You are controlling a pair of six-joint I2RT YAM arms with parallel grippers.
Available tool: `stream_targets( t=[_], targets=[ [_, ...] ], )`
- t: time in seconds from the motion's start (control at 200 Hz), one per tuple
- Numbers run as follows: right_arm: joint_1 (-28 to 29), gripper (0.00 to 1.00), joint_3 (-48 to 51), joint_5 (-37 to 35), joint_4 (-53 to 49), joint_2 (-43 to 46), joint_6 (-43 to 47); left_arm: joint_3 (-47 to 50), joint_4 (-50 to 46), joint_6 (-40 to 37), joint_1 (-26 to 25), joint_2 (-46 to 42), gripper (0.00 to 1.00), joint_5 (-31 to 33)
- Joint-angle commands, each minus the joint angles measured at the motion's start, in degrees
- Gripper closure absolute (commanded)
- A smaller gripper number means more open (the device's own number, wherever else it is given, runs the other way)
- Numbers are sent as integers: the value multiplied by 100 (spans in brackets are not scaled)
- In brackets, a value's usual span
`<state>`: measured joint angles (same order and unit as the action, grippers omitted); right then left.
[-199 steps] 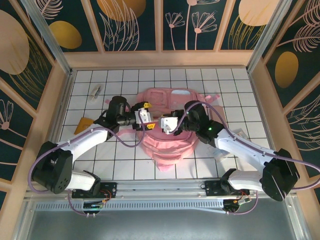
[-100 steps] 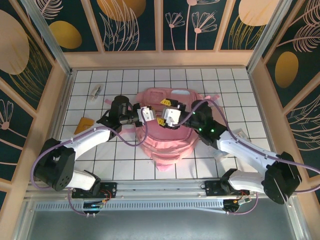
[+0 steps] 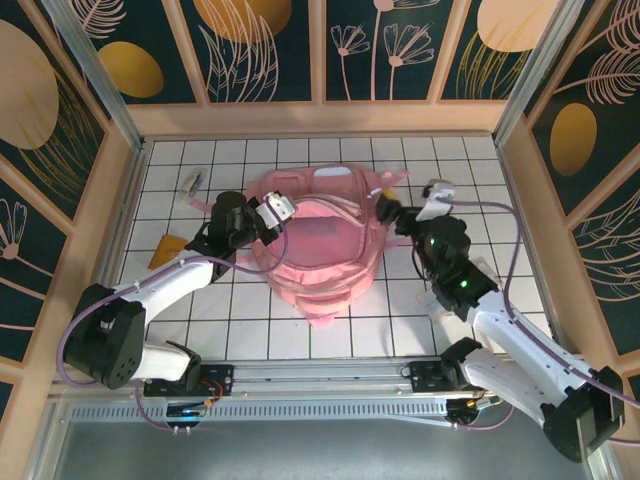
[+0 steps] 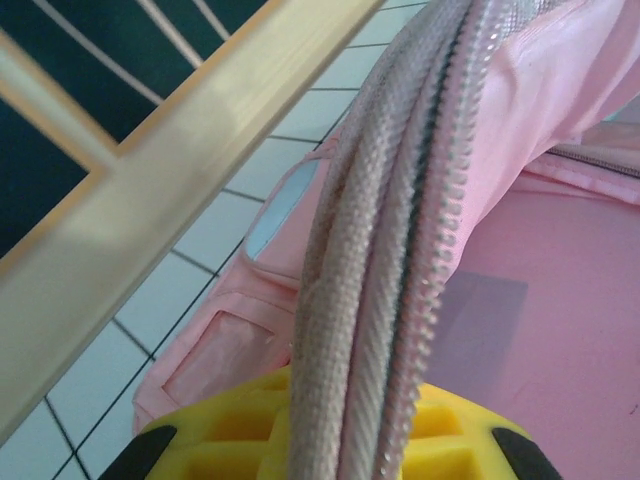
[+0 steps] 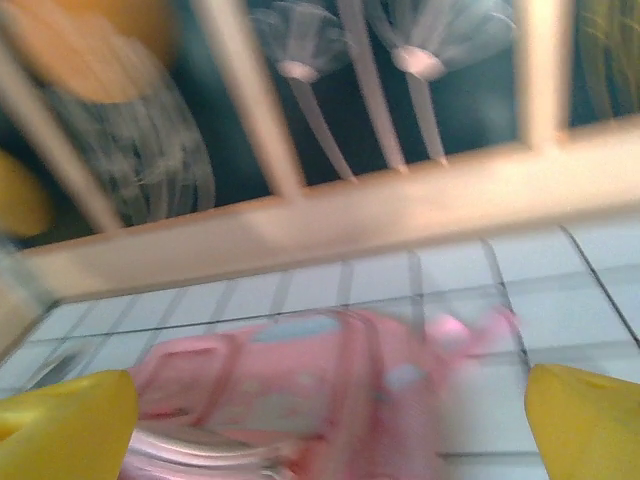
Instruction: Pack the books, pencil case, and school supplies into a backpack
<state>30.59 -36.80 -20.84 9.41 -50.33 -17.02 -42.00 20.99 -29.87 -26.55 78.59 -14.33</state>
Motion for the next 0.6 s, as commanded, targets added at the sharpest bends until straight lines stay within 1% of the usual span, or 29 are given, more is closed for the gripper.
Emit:
stream_targets(
  t=[0.0,0.075,0.1,0.145,0.23,0.28,0.36,0.4,0.44,0.495,0.55,0.595],
  targets=[
    [-979,1,-248,267,-2084,-541,-1796,-321,386,644,97,-52,100,448],
    [-1864,1,-410,1618,-2426,-1091,-1569,-453,428,851,99,-86,100,321],
    [-2053,1,-499,1906,-2558,-1292,-1450,-481,460,866,102,-111,100,238],
    [-2348,1,-696,2118,-2798,-1637,-1220,-481,597,864,97,-168,100,80],
    [-2627,1,-1022,2014,-3190,-2149,-962,-335,997,877,102,-279,100,8],
    [-2754,1,-1168,1735,-3375,-2351,-973,-306,1086,861,97,-314,100,52],
    [-2888,1,-1306,1257,-3605,-2501,-1091,-373,925,778,97,-315,100,101],
    [-2940,1,-1333,919,-3757,-2536,-1314,-375,875,755,97,-320,100,90],
    [-3073,1,-1333,829,-3893,-2567,-1605,-348,874,738,97,-348,100,71],
    [-3342,1,-1297,866,-4160,-2612,-2163,-305,908,758,101,-379,100,54],
    [-3733,1,-1156,975,-4420,-2603,-2763,-242,951,776,97,-426,100,38],
    [-4078,1,-934,1211,-4509,-2531,-3080,-185,987,819,97,-451,100,19]
  ],
)
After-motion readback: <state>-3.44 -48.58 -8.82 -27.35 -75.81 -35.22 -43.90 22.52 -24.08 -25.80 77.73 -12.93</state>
